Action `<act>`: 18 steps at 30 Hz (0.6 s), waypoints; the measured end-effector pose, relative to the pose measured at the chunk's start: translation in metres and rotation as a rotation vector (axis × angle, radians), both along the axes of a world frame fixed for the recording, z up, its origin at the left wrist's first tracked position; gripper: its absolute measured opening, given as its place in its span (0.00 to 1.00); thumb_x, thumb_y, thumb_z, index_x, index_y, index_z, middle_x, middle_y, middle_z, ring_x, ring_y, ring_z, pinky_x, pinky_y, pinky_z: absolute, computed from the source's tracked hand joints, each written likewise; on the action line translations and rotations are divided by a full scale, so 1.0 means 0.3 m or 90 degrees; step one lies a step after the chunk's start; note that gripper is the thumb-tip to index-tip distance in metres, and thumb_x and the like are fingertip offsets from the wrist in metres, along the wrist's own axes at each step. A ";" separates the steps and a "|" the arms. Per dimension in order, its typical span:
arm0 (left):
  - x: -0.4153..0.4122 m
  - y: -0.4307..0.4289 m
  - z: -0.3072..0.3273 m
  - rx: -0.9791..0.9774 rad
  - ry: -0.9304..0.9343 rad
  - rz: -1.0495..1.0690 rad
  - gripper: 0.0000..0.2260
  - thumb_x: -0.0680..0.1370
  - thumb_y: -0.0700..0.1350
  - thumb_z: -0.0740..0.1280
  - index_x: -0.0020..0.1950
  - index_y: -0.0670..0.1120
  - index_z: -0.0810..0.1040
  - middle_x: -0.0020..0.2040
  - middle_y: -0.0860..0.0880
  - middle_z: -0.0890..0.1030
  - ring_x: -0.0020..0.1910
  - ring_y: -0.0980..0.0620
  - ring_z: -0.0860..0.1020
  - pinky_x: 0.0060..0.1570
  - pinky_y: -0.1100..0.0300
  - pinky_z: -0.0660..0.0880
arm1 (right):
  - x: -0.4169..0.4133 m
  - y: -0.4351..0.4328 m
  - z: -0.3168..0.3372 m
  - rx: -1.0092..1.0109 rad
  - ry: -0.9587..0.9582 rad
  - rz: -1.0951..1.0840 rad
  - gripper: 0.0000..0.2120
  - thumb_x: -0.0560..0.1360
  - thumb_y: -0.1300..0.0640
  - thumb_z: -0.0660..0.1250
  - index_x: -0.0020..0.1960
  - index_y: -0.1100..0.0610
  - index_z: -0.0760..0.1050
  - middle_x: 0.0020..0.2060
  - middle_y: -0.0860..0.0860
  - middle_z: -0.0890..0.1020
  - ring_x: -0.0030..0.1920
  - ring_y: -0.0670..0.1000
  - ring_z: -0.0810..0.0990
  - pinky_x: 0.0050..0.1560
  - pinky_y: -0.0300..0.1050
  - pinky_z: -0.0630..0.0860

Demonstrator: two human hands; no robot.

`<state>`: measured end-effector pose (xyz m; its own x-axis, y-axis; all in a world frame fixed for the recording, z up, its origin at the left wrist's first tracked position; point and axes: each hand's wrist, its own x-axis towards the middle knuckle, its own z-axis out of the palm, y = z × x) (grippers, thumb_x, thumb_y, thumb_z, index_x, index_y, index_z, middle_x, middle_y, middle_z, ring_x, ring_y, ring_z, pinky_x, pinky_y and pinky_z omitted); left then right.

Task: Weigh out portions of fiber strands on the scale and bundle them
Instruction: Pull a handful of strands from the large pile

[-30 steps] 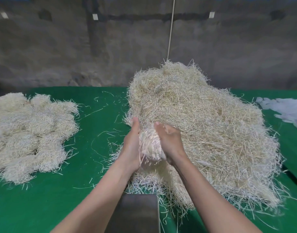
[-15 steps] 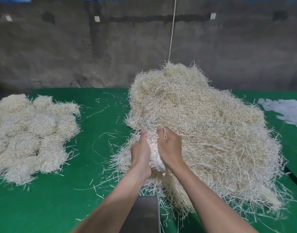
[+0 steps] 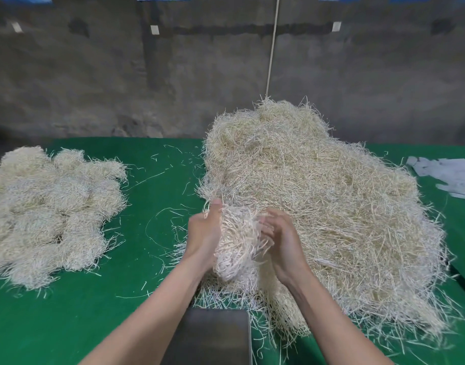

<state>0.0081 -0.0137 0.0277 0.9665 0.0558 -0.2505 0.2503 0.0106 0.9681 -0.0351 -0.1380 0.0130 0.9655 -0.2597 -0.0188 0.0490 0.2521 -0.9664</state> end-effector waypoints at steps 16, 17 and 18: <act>-0.072 -0.047 0.035 -0.333 0.156 -0.028 0.23 0.76 0.61 0.63 0.56 0.42 0.78 0.48 0.40 0.83 0.42 0.42 0.83 0.42 0.50 0.79 | 0.017 0.093 -0.009 -0.476 -0.162 -0.213 0.11 0.81 0.48 0.50 0.47 0.50 0.69 0.40 0.45 0.72 0.40 0.45 0.71 0.41 0.37 0.66; -0.037 -0.046 0.038 -0.321 0.153 0.047 0.19 0.77 0.57 0.64 0.50 0.41 0.79 0.39 0.43 0.83 0.34 0.45 0.82 0.39 0.54 0.78 | -0.010 0.138 -0.034 -0.533 -0.180 -0.190 0.11 0.81 0.46 0.49 0.45 0.47 0.67 0.39 0.43 0.72 0.40 0.42 0.70 0.40 0.34 0.65; -0.020 -0.047 0.041 -0.287 0.133 0.118 0.17 0.77 0.55 0.65 0.46 0.41 0.78 0.34 0.45 0.80 0.31 0.47 0.79 0.35 0.57 0.76 | -0.029 0.165 -0.042 -0.562 -0.186 -0.173 0.11 0.80 0.44 0.47 0.43 0.44 0.65 0.37 0.42 0.71 0.37 0.41 0.69 0.37 0.33 0.64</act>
